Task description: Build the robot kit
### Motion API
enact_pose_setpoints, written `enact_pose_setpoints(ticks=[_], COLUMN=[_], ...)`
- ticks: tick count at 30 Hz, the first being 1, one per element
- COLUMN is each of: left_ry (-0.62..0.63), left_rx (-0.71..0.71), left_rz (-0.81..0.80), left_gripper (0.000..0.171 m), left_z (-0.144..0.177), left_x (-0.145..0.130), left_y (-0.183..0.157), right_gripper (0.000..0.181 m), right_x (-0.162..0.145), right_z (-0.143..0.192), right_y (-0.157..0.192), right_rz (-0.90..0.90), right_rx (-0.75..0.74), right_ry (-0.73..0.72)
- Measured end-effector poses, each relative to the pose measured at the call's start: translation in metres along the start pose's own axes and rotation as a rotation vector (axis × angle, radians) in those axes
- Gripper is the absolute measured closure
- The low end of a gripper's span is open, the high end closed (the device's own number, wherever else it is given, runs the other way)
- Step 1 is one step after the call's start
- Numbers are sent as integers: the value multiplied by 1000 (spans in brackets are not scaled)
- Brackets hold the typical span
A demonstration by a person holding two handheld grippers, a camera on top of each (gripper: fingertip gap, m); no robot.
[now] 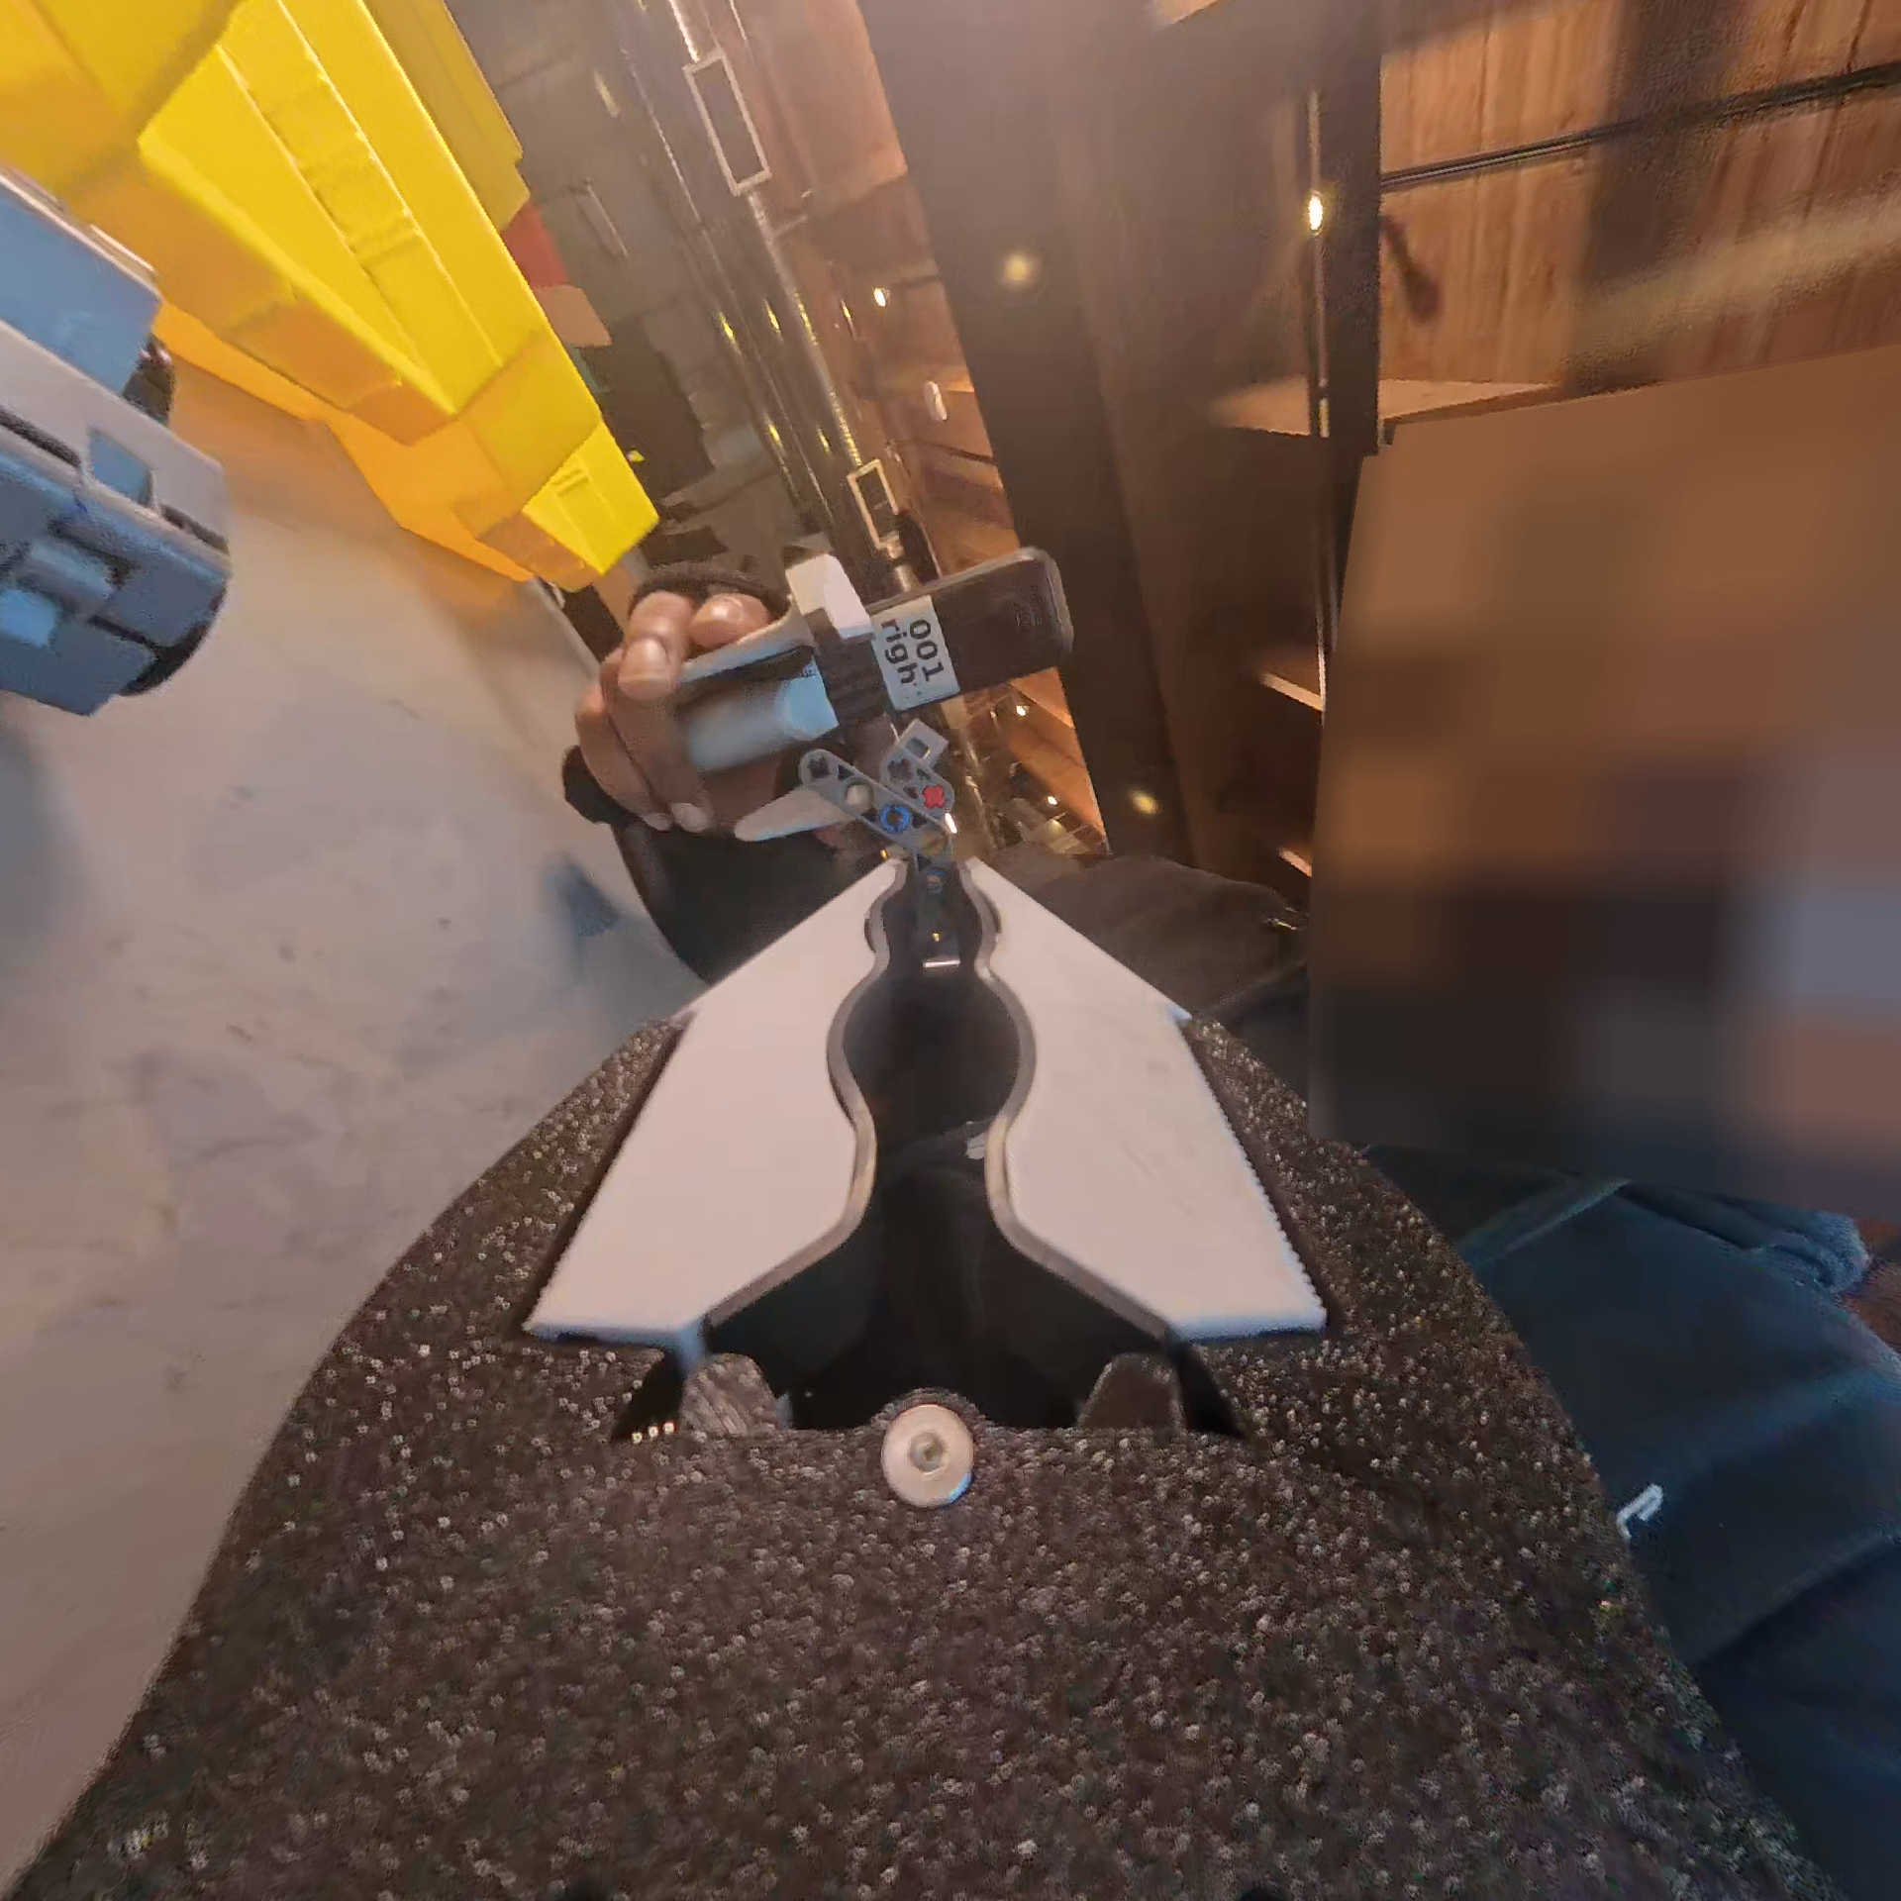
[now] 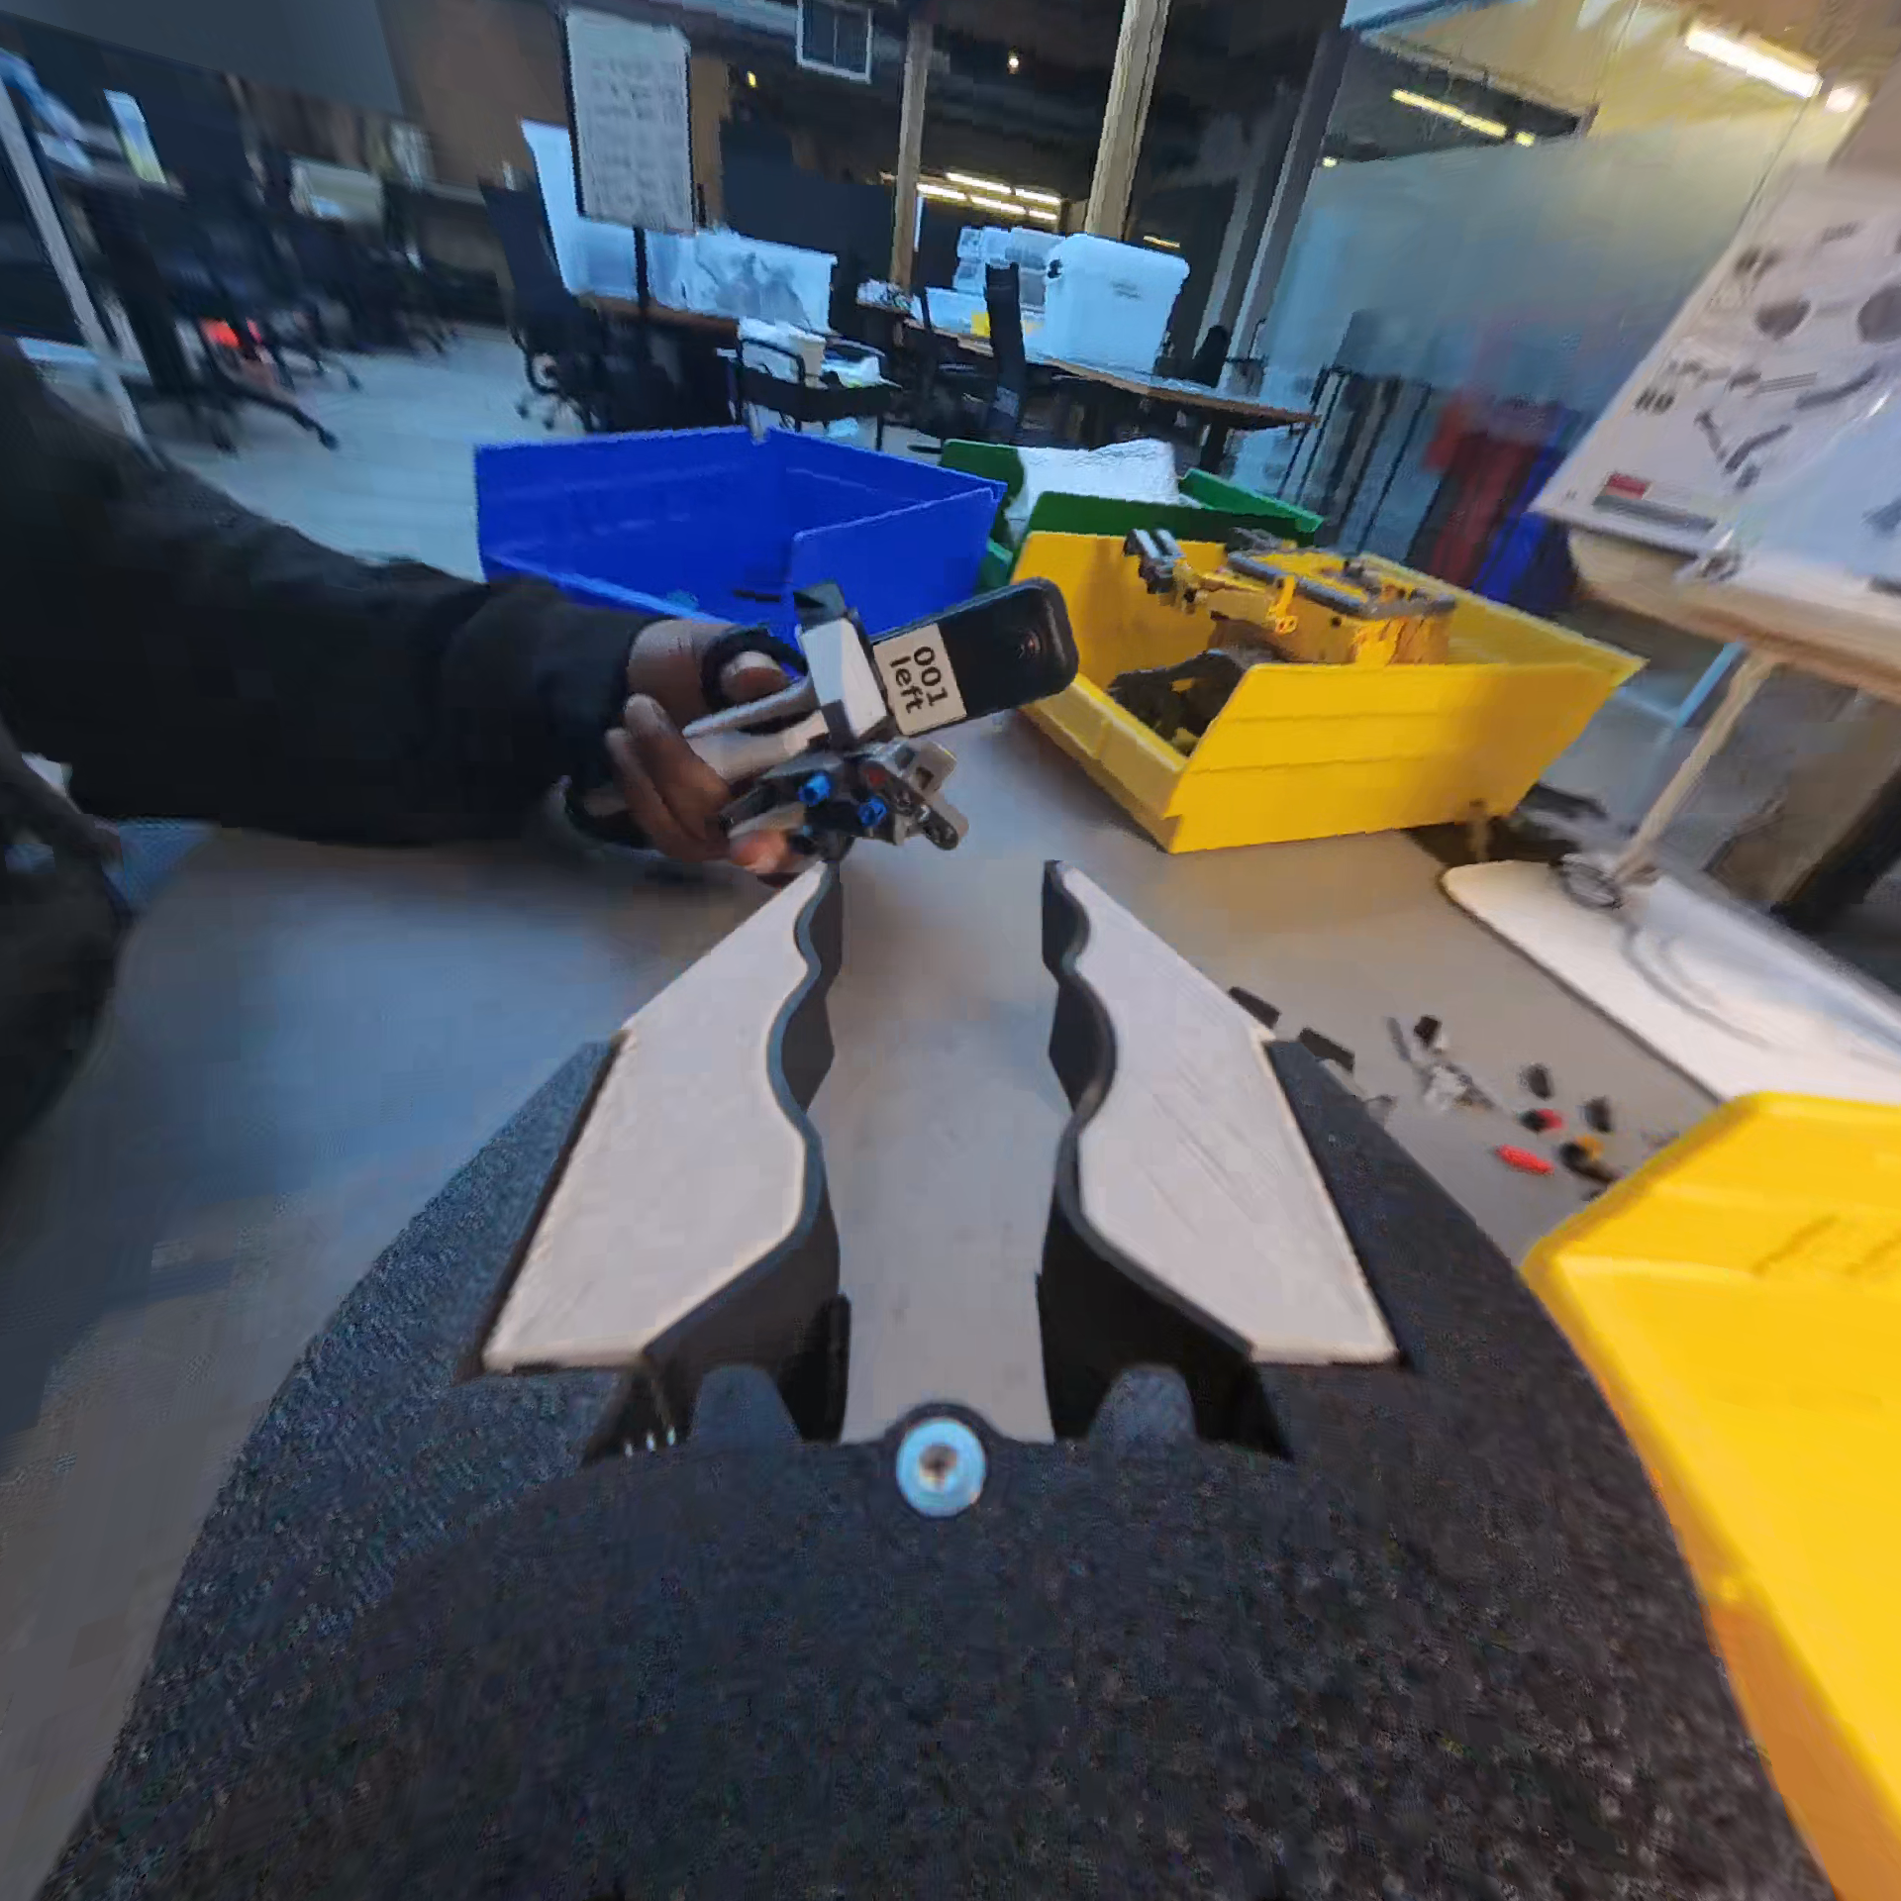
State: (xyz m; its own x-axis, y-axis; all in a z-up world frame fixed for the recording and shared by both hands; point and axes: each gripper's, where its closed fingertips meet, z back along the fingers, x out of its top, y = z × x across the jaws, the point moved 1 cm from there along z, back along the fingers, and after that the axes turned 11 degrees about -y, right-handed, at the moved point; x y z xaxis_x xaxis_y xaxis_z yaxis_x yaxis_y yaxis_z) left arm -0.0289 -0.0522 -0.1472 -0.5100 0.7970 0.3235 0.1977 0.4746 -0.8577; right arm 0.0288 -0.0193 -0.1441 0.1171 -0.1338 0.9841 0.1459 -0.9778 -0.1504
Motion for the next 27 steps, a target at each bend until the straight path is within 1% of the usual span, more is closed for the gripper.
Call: enact_pose_setpoints(ticks=[3, 9, 10, 11, 13, 15, 16, 17, 18, 20, 21, 23, 27], left_ry=[43, 88, 96, 103, 99, 88, 72, 54, 41, 36, 58, 146, 340], left_rx=[-36, -29, -27, -22, -6, 15, 45, 89, 130, 238, 307, 443, 628], left_rz=[18, 75, 83, 86, 87, 61, 7, -102, -249, -552, -696, -931, -1245], left_gripper=[164, 164, 164, 164, 164, 163, 160, 153, 145, 140, 136, 136, 136], left_z=[-5, -15, -16, -17, -16, -16, -15, -13, -11, -5, -2, 3, 5], left_x=[-9, -24, -27, -29, -28, -25, -20, -13, -5, 10, 14, 13, 3], left_y=[-4, 2, 3, 5, 8, 11, 13, 15, 13, 9, 10, 19, 45], right_gripper=[143, 133, 136, 144, 149, 151, 152, 152, 152, 153, 153, 153, 154], right_x=[1, -3, -5, -8, -14, -18, -18, -21, -26, -36, -44, -56, -71], right_z=[-3, -13, -14, -15, -15, -14, -14, -14, -13, -11, -8, -4, -2], right_y=[6, 26, 29, 32, 31, 30, 27, 22, 16, 2, -5, -15, -17], right_rz=[256, 611, 666, 705, 699, 566, 489, 414, 344, 230, 172, 92, -27], right_rx=[-3, 42, 49, 60, 64, 72, 61, 38, 12, -58, -92, -142, -172], right_ry=[42, 109, 121, 134, 160, 171, 168, 181, 217, 279, 328, 393, 471])
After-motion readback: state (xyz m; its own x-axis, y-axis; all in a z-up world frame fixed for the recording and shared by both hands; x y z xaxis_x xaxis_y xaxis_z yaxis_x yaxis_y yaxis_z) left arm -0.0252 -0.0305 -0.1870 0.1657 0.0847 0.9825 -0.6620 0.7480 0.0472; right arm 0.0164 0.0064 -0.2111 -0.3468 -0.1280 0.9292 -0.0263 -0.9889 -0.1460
